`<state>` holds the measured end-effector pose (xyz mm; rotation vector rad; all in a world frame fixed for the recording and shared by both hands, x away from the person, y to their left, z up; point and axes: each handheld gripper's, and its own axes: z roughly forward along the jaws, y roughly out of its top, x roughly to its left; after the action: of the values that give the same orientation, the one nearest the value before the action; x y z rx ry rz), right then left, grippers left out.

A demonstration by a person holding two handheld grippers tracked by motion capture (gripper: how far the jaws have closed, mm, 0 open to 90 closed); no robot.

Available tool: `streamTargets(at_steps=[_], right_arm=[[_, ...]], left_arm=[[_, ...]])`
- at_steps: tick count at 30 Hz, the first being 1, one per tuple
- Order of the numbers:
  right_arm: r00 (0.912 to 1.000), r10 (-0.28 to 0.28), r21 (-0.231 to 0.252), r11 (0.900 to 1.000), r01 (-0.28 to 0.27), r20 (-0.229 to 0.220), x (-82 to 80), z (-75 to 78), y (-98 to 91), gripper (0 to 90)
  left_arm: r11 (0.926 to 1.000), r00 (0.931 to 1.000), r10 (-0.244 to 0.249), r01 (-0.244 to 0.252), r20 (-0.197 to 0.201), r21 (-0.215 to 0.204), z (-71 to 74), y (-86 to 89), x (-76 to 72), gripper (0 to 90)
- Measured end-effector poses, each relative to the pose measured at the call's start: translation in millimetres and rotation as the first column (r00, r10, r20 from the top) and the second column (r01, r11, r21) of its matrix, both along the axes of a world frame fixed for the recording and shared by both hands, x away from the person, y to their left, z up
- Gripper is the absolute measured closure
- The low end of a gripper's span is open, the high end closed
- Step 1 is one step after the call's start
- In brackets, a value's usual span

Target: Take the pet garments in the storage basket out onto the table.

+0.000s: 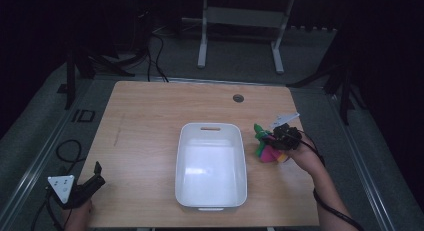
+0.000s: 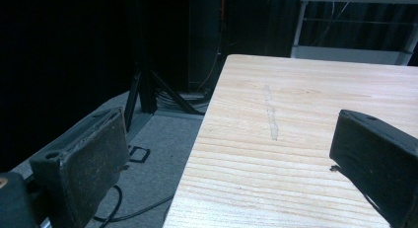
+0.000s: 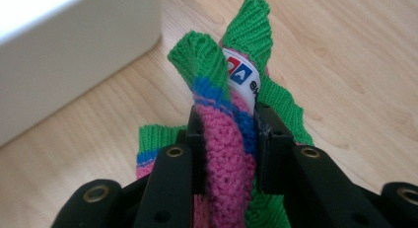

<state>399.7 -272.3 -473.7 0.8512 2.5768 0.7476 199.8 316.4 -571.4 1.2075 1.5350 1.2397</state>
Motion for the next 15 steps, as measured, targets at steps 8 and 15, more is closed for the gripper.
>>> streamTargets(at_steps=[8, 15], right_arm=[[0.9991, -0.025, -0.001, 0.9997, 0.025, -0.034, 4.9, -30.8, 4.6, 72.0], [0.9963, -0.017, -0.001, 0.9999, 0.017, -0.085, 3.3, -54.6, 7.1, 70.1]], left_arm=[[1.0000, 1.0000, 0.000, 0.000, -0.002, 0.001, 0.1, -0.2, 0.3, 1.8], [1.0000, 1.0000, 0.003, -0.003, 0.000, 0.000, 0.0, 0.0, -0.1, 1.9]])
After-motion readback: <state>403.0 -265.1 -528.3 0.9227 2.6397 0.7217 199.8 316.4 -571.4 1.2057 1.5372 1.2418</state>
